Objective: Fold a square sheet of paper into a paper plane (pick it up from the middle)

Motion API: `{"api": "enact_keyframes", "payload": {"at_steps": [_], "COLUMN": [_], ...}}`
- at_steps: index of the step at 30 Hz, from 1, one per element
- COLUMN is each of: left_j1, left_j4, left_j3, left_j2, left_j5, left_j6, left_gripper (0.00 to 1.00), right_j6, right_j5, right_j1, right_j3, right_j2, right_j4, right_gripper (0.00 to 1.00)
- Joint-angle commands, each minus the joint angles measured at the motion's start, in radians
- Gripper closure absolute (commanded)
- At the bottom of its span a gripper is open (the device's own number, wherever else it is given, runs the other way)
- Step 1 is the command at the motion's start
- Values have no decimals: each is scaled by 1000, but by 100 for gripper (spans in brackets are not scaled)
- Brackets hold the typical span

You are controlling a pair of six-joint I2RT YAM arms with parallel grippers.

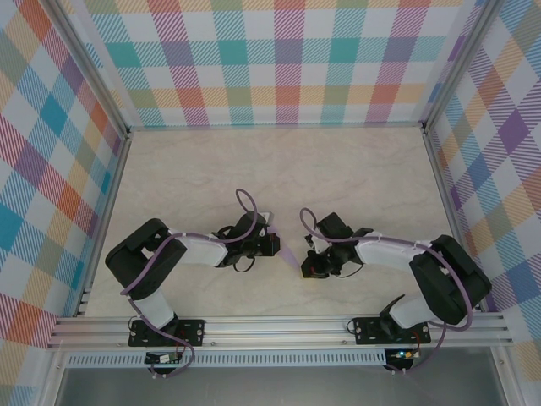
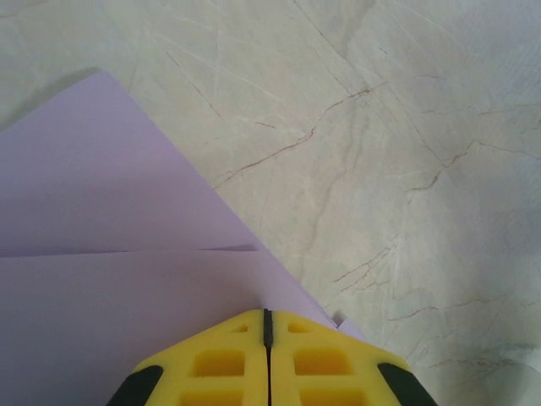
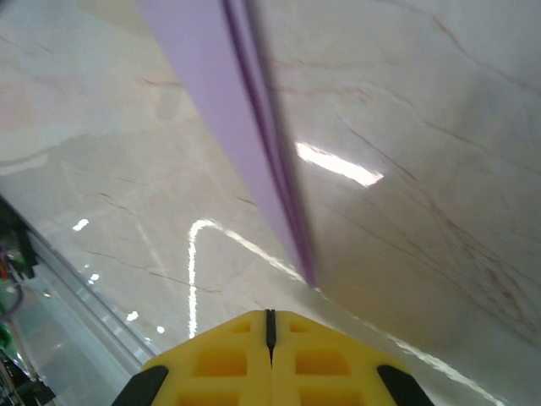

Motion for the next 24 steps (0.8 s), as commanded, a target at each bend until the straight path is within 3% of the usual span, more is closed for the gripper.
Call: {"api": "enact_keyframes", "payload": {"at_steps": [1, 12, 18, 24], "left_j1": [10, 12, 15, 19], "left_j4": [-70, -98, -108, -120], "left_j3": [13, 32, 28, 24], "left_j2": [22, 19, 21, 22], "left_j5": [-51, -70, -79, -88], "left_j6": [35, 104, 114, 116], "left_gripper": [95, 96, 96, 96], "right_j6": [46, 23, 2, 0], "right_j5": [-13, -19, -2, 6], "right_j1": [-6, -8, -10, -29], "right_j3": [70, 231, 168, 39], "right_j2": [12, 255, 267, 181], "right_j4": [65, 118, 84, 81], "right_gripper": [100, 100, 100, 100]}}
